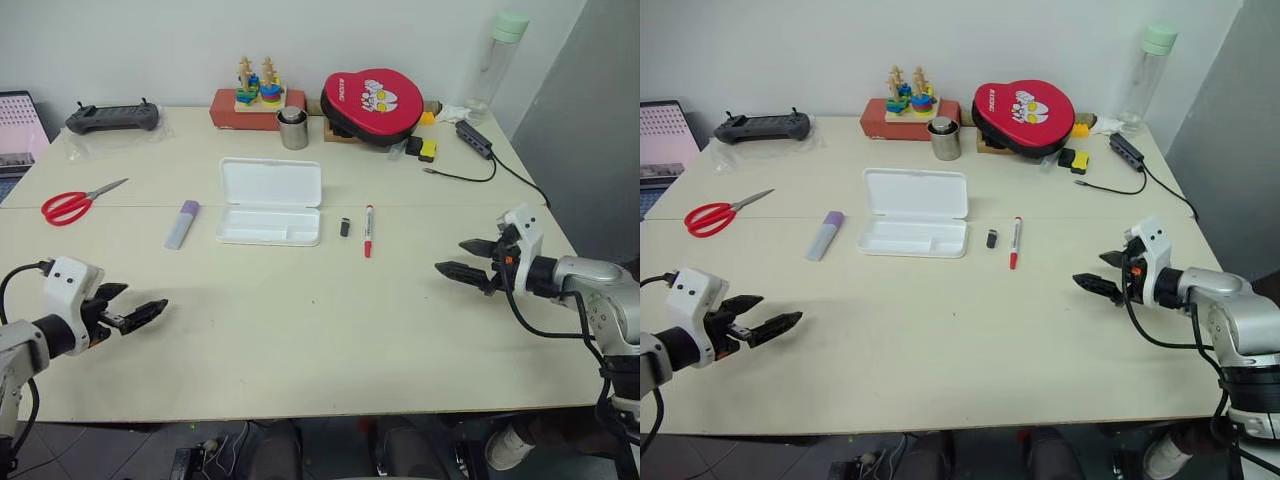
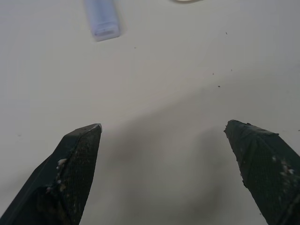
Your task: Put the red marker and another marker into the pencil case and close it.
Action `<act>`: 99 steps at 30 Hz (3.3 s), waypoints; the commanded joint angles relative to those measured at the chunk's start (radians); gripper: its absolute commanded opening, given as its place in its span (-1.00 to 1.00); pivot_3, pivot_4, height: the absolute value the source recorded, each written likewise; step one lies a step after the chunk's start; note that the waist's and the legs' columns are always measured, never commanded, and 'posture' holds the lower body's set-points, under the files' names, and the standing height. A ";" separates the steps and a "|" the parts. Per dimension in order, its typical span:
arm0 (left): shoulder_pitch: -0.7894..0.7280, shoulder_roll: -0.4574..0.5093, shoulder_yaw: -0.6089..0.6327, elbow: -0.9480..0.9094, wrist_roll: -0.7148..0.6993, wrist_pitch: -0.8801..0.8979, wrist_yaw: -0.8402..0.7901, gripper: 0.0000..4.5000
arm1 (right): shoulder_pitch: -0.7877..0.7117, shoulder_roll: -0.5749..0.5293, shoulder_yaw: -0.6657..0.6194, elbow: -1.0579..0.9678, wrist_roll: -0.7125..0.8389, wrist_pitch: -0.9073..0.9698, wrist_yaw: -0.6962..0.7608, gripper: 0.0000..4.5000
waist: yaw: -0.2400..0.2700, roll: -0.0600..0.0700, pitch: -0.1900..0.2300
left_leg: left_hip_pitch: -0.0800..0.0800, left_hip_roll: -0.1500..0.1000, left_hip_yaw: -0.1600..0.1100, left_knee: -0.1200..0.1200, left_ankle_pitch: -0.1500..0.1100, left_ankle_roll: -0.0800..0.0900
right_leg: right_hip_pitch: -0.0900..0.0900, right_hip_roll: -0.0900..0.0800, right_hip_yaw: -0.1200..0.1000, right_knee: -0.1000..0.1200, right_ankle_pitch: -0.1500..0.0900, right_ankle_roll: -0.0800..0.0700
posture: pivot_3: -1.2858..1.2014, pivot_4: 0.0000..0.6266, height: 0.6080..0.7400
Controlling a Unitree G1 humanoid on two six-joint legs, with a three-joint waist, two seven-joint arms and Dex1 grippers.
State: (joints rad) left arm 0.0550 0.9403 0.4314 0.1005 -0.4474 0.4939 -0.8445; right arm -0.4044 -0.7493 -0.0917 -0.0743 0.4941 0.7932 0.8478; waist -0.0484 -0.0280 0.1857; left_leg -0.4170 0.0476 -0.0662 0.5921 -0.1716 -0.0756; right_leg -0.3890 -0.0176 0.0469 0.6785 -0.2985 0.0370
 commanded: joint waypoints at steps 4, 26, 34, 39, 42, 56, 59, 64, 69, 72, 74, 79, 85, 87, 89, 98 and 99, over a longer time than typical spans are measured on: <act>0.006 0.024 0.034 -0.042 0.008 0.016 -0.006 1.00 | -0.014 -0.004 -0.009 -0.034 0.013 0.001 0.009 0.98 | 0.000 0.000 0.000 | 0.000 0.000 0.000 0.000 0.000 0.000 | 0.000 0.000 0.000 0.000 0.000 0.001 | 0.03 -0.52 1.00; -0.039 0.014 -0.004 -0.017 0.048 0.002 -0.024 1.00 | 0.013 0.000 -0.005 -0.037 0.014 -0.006 0.023 0.98 | 0.001 0.000 0.000 | 0.000 0.000 0.001 0.000 0.000 0.000 | 0.000 0.000 0.000 0.000 0.002 0.004 | 0.03 -0.52 1.00; -0.078 -0.010 -0.045 -0.046 0.043 -0.001 -0.035 1.00 | -0.062 0.016 0.047 -0.059 0.011 -0.031 0.070 0.98 | 0.001 0.000 0.000 | 0.000 0.000 0.001 0.000 0.000 0.000 | 0.000 0.000 0.000 0.000 0.003 0.005 | 0.03 -0.52 1.00; -0.171 -0.112 -0.141 -0.116 0.031 -0.014 -0.023 1.00 | -0.309 0.180 0.256 0.008 -0.069 -0.064 0.079 0.98 | -0.012 0.001 0.000 | 0.002 0.000 0.002 0.001 0.000 0.000 | 0.000 0.001 0.002 0.002 0.004 0.007 | 0.03 -0.52 1.00; -0.216 -0.186 -0.190 -0.170 0.011 -0.010 -0.013 1.00 | -0.412 0.301 0.363 0.149 -0.153 -0.145 0.077 0.98 | -0.008 -0.001 -0.001 | 0.001 0.001 0.001 0.001 0.000 0.000 | 0.000 0.002 0.001 0.001 0.005 0.008 | 0.03 -0.52 1.00; -0.251 -0.343 -0.233 -0.278 -0.013 0.017 0.100 1.00 | -0.759 0.685 0.428 1.061 -0.436 -0.649 -0.014 0.98 | 0.002 -0.002 -0.001 | 0.000 0.000 -0.001 0.001 0.000 0.000 | 0.000 0.002 0.000 0.002 0.008 0.002 | 0.03 -0.52 1.00; -0.251 -0.357 -0.235 -0.283 -0.014 0.017 0.116 1.00 | -0.792 0.727 0.418 1.156 -0.461 -0.697 -0.015 0.98 | 0.002 -0.002 -0.001 | 0.000 -0.001 -0.002 0.001 0.000 0.000 | 0.001 0.002 0.000 0.002 0.008 0.002 | 0.03 -0.52 1.00; -0.254 -0.368 -0.242 -0.284 -0.008 0.013 0.131 1.00 | -0.816 0.776 0.413 1.270 -0.524 -0.732 -0.062 0.91 | 0.002 -0.001 -0.001 | 0.000 -0.001 -0.002 0.001 0.000 0.000 | 0.001 0.002 0.000 0.002 0.008 0.002 | 0.03 -0.52 1.00; -0.257 -0.374 -0.245 -0.285 -0.008 0.012 0.141 1.00 | -0.832 0.801 0.402 1.339 -0.578 -0.717 -0.142 0.50 | 0.002 -0.001 -0.001 | 0.000 -0.001 -0.002 0.001 0.000 0.000 | 0.001 0.002 -0.001 0.003 0.008 0.002 | 0.03 -0.52 1.00; -0.260 -0.377 -0.246 -0.284 -0.006 0.009 0.145 1.00 | -0.842 0.808 0.390 1.357 -0.594 -0.716 -0.161 0.16 | 0.003 -0.001 -0.001 | 0.000 -0.001 -0.003 0.001 0.000 0.000 | 0.001 0.002 -0.001 0.003 0.008 0.002 | 0.03 -0.52 1.00; -0.262 -0.379 -0.245 -0.286 -0.006 0.008 0.149 1.00 | -0.847 0.812 0.380 1.362 -0.605 -0.723 -0.158 -0.05 | 0.003 -0.001 -0.001 | 0.000 -0.001 -0.003 0.001 0.000 0.000 | 0.001 0.002 -0.001 0.003 0.008 0.002 | 0.03 -0.52 1.00; -0.263 -0.383 -0.212 -0.294 -0.030 0.014 0.167 1.00 | -0.857 0.814 0.372 1.364 -0.628 -0.747 -0.132 -0.61 | 0.002 -0.001 -0.001 | 0.000 -0.001 -0.003 0.001 0.000 0.000 | 0.001 0.002 -0.001 0.003 0.008 0.002 | 0.03 -0.52 1.00; -0.270 -0.380 -0.184 -0.296 -0.051 0.017 0.182 1.00 | -0.861 0.815 0.369 1.367 -0.651 -0.776 -0.100 -0.99 | -0.003 -0.001 -0.001 | 0.000 -0.001 -0.003 0.001 0.000 0.000 | 0.001 0.002 -0.001 0.003 0.008 0.002 | 0.03 -0.52 1.00; -0.272 -0.378 -0.177 -0.297 -0.052 0.016 0.187 1.00 | -0.861 0.814 0.369 1.363 -0.655 -0.790 -0.082 -0.99 | -0.004 -0.001 -0.001 | 0.000 -0.001 -0.003 0.001 0.000 0.000 | 0.001 0.002 -0.001 0.003 0.008 0.002 | 0.03 -0.52 1.00; -0.271 -0.376 -0.167 -0.301 -0.057 0.017 0.193 1.00 | -0.859 0.812 0.368 1.353 -0.655 -0.812 -0.057 -0.99 | -0.004 -0.001 -0.001 | 0.000 -0.001 -0.003 0.001 0.000 0.000 | 0.001 0.002 -0.001 0.003 0.008 0.002 | 0.03 -0.52 1.00; -0.133 -0.270 -0.078 -0.387 -0.117 0.049 0.094 1.00 | -0.710 0.747 0.436 1.126 -0.665 -0.882 0.272 -0.99 | -0.009 -0.001 -0.001 | 0.000 0.000 -0.003 0.000 0.000 -0.001 | 0.001 0.002 -0.001 0.002 0.008 0.002 | 0.03 -0.52 1.00; -0.105 -0.242 -0.069 -0.388 -0.114 0.045 0.067 1.00 | -0.685 0.734 0.448 1.085 -0.670 -0.881 0.291 -0.99 | -0.009 -0.001 -0.001 | 0.000 0.000 -0.003 0.000 0.000 -0.001 | 0.001 0.002 -0.001 0.002 0.007 0.002 | 0.03 -0.52 1.00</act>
State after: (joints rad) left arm -0.0830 0.6498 0.3124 -0.2470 -0.5477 0.5452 -0.7228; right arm -1.1213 0.0005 0.3321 1.0999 -0.1723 -0.0789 1.0728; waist -0.0571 -0.0291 0.1850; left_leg -0.4170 0.0472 -0.0693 0.5923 -0.1720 -0.0766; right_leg -0.3881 -0.0152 0.0459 0.6810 -0.2911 0.0386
